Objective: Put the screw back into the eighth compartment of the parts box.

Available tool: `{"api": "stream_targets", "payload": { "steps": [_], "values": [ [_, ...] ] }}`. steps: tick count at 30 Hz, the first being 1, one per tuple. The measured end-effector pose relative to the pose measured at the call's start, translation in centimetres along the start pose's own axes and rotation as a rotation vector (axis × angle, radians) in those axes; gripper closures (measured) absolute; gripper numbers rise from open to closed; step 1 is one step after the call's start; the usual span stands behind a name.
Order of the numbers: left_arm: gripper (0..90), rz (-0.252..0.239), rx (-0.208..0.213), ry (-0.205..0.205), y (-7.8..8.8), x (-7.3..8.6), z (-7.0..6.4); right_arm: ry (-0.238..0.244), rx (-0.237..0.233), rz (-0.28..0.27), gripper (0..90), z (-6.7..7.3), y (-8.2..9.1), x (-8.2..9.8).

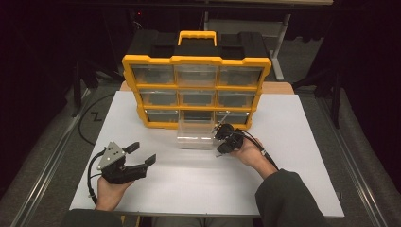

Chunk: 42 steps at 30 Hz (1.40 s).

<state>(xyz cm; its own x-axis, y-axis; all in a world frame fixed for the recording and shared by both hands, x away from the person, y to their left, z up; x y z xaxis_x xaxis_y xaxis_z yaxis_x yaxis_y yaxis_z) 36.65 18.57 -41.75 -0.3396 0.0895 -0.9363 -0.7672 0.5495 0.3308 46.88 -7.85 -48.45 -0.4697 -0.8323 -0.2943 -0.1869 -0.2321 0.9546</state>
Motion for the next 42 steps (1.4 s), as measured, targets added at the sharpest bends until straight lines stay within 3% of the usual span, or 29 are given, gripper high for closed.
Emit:
{"api": "stream_targets", "payload": {
  "steps": [3, 18, 29, 30, 42],
  "values": [
    [23.4, 0.001, 0.0, 0.0, 0.0, 0.0, 0.0, 0.0, 0.002, 0.004, 88.7, -0.1, 0.0, 0.1],
    [23.3, 0.0, -0.001, 0.002, 0.0, 0.0, 0.0, 0.013, 0.033, 0.006, 89.4, -0.5, 0.6, 0.5],
    [23.3, -0.001, -0.002, 0.004, 0.0, 0.0, 0.0, 0.023, 0.025, -0.057, 89.4, -0.1, 3.3, 0.4],
    [23.3, -0.002, -0.002, 0.005, 0.0, 0.0, 0.0, -0.004, 0.016, -0.068, 89.4, 0.2, 3.5, 0.3],
    [23.3, 0.0, 0.0, 0.005, -0.1, 0.0, -0.1, -0.005, 0.027, -0.15, 89.4, -0.1, 6.8, -0.5]
  ]
}}
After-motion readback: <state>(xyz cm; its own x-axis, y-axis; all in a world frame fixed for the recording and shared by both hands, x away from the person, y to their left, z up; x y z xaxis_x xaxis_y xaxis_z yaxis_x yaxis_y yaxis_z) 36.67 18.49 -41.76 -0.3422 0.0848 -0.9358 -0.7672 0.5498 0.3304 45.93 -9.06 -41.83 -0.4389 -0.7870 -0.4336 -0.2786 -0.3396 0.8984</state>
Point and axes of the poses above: each handheld gripper's, and its own axes: y roughly backward along the jaws, x roughly out of its underside, z roughly to its left, the point moved 9 cm from there along -y, roughly forward along the jaws, and after that the axes turned 2 degrees about y, right-handed, at the moved point
